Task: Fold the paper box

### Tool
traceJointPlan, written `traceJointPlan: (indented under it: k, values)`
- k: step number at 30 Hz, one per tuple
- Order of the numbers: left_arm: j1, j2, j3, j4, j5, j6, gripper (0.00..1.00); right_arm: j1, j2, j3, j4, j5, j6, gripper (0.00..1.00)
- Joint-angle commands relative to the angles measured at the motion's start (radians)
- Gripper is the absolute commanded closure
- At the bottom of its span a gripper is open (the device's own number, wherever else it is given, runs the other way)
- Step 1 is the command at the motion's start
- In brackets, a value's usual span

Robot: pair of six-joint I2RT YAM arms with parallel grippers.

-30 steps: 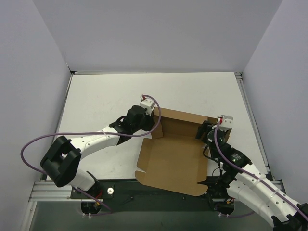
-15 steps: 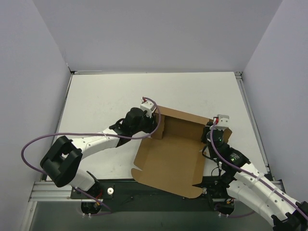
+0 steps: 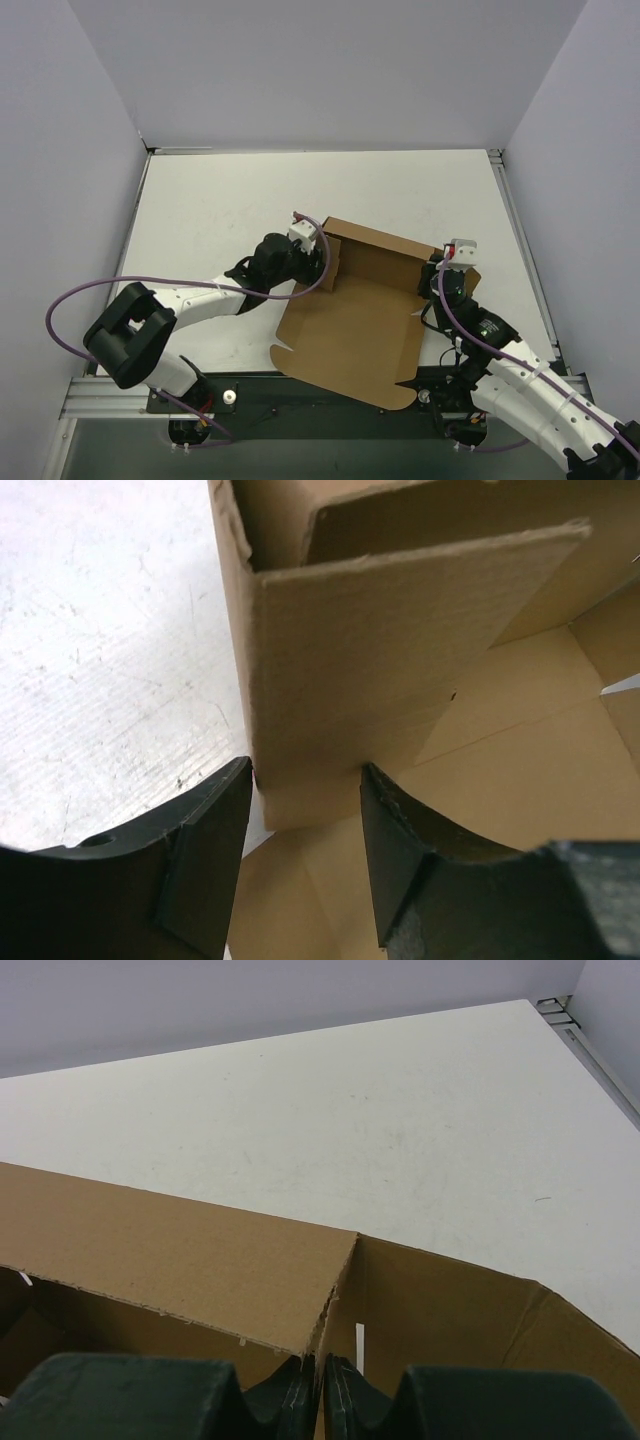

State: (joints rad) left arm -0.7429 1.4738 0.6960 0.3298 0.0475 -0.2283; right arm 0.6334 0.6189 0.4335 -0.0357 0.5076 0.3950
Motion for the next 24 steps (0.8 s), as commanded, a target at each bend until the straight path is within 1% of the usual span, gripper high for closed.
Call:
traceJointPlan:
  k: [1, 7, 12, 18, 24]
  values:
    - [0.014, 0.005, -0.012, 0.175, 0.054, 0.04, 0.42, -0.008, -0.01, -0.004, 0.03, -0.012, -0.004, 0.88]
    - [0.039, 0.035, -0.029, 0.285, 0.1, 0.037, 0.4, -0.009, -0.019, -0.009, 0.028, -0.026, -0.001, 0.88]
    - [0.043, 0.08, -0.02, 0.356, 0.13, 0.046, 0.42, -0.009, -0.022, -0.012, 0.028, -0.046, -0.002, 0.88]
    - [0.054, 0.117, -0.009, 0.416, 0.137, 0.063, 0.41, -0.011, -0.025, -0.01, 0.028, -0.073, -0.015, 0.88]
    - [0.063, 0.154, 0.002, 0.459, 0.182, 0.079, 0.38, -0.012, -0.024, -0.012, 0.06, -0.102, -0.018, 0.88]
